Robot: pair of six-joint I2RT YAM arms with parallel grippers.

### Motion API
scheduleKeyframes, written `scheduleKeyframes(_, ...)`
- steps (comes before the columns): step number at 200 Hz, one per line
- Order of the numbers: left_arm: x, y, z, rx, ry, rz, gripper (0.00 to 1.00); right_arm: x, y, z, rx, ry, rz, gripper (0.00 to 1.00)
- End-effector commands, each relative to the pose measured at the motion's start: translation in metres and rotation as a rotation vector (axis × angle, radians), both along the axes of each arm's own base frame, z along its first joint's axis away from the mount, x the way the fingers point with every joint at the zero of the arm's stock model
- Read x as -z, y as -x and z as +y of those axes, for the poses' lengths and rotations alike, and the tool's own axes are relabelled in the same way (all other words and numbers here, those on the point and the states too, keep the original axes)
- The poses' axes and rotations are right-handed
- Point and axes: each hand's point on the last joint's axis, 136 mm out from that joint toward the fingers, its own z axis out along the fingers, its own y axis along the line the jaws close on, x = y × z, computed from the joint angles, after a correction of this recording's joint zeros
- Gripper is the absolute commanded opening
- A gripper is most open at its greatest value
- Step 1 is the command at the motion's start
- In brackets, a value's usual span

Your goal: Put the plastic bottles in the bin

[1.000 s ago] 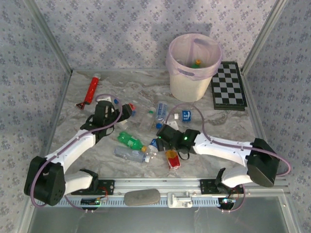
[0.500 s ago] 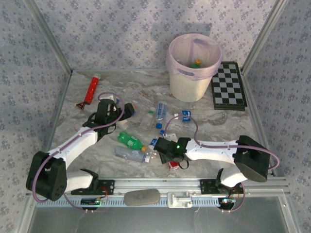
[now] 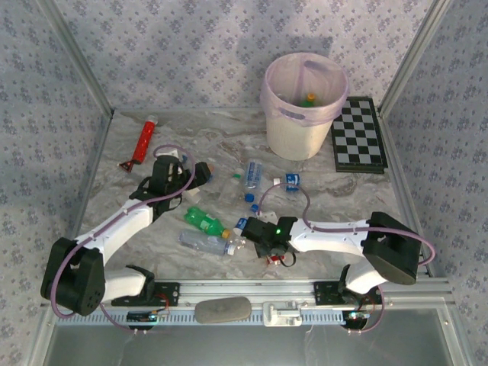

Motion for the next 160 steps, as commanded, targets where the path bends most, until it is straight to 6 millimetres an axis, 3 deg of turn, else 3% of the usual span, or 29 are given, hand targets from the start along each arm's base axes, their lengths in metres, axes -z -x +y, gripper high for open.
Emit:
scheduleKeyframes(1, -0.016, -0.006, -0.005, 0.011, 0.011, -0.040, 1.00, -0.002, 0.002, -0.001, 0.009, -0.004, 0.000, 0.49)
scheduleKeyframes(31, -0.016, -0.006, -0.003, 0.000, 0.006, -0.042, 1.00, -0.022, -0.015, 0.001, 0.015, -0.042, -0.047, 0.49)
scheduleKeyframes(65, -0.020, -0.005, 0.002, -0.013, -0.006, -0.059, 1.00, -0.054, -0.052, 0.002, 0.062, -0.145, -0.133, 0.48)
scheduleKeyframes(100, -0.022, -0.001, 0.008, -0.034, -0.014, -0.074, 1.00, -0.111, -0.108, 0.005, 0.092, -0.322, -0.288, 0.48)
scheduleKeyframes(160, -0.021, 0.003, 0.013, -0.046, -0.023, -0.079, 1.00, -0.221, -0.195, -0.011, 0.094, -0.490, -0.638, 0.47)
